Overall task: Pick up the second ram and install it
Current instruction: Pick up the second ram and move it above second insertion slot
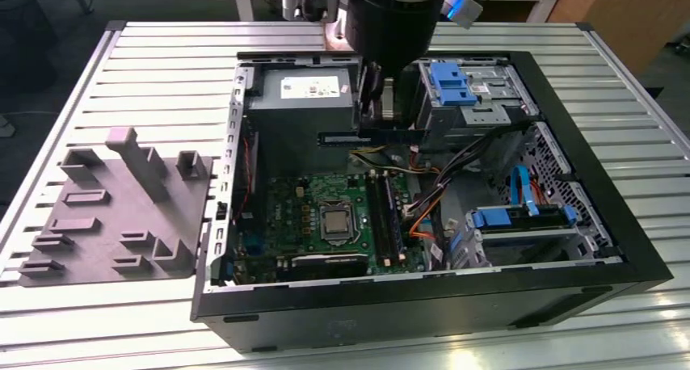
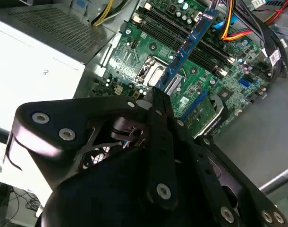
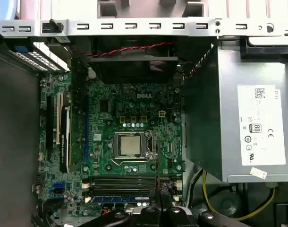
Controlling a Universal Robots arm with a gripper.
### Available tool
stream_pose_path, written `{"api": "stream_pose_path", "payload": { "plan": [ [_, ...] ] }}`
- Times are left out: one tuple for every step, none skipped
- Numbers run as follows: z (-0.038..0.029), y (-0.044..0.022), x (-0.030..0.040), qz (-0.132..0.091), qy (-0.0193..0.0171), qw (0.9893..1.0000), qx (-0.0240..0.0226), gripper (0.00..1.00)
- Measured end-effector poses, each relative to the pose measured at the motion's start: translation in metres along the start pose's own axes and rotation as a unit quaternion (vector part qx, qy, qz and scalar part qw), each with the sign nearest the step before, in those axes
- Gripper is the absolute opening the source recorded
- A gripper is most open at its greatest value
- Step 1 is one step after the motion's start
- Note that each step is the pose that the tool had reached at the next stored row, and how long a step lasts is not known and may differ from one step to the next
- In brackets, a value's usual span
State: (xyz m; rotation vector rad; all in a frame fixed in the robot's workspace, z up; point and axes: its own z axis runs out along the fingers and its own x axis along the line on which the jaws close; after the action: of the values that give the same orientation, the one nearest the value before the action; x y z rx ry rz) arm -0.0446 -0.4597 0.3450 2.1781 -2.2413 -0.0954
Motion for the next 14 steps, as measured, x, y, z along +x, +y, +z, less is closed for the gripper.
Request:
{"api": "stream_pose_path", "payload": {
  "plan": [
    [0.0034,-0.0002,0.0001,0.0,0.0002,1.0,0.0,0.12],
    [0.0204,-0.0011,0.0007,0.0,0.0012,1.0,0.0,0.12],
    [0.0221,-0.0012,0.0007,0.0,0.0013,1.0,0.0,0.12],
    [0.024,-0.0013,0.0008,0.0,0.0014,1.0,0.0,0.12],
    [0.0259,-0.0014,0.0008,0.0,0.0016,1.0,0.0,0.12],
    [0.0277,-0.0015,0.0009,0.0,0.0017,1.0,0.0,0.12],
    [0.0295,-0.0016,0.0009,0.0,0.0017,1.0,0.0001,0.12],
    [0.0313,-0.0017,0.001,0.0,0.0018,1.0,0.0001,0.12],
    [0.033,-0.0018,0.0011,0.0,0.002,1.0,0.0,0.12],
    [0.0348,-0.0019,0.0011,0.0,0.0021,1.0,0.0,0.12],
    [0.0368,-0.002,0.0012,0.0,0.0022,1.0,0.0,0.12],
    [0.0386,-0.0021,0.0012,0.0,0.0023,1.0,0.0001,0.12],
    [0.0404,-0.0022,0.0013,0.0,0.0024,1.0,0.0001,0.12],
    [0.0422,-0.0023,0.0013,0.0,0.0025,1.0,0.0001,0.12]
  ]
}}
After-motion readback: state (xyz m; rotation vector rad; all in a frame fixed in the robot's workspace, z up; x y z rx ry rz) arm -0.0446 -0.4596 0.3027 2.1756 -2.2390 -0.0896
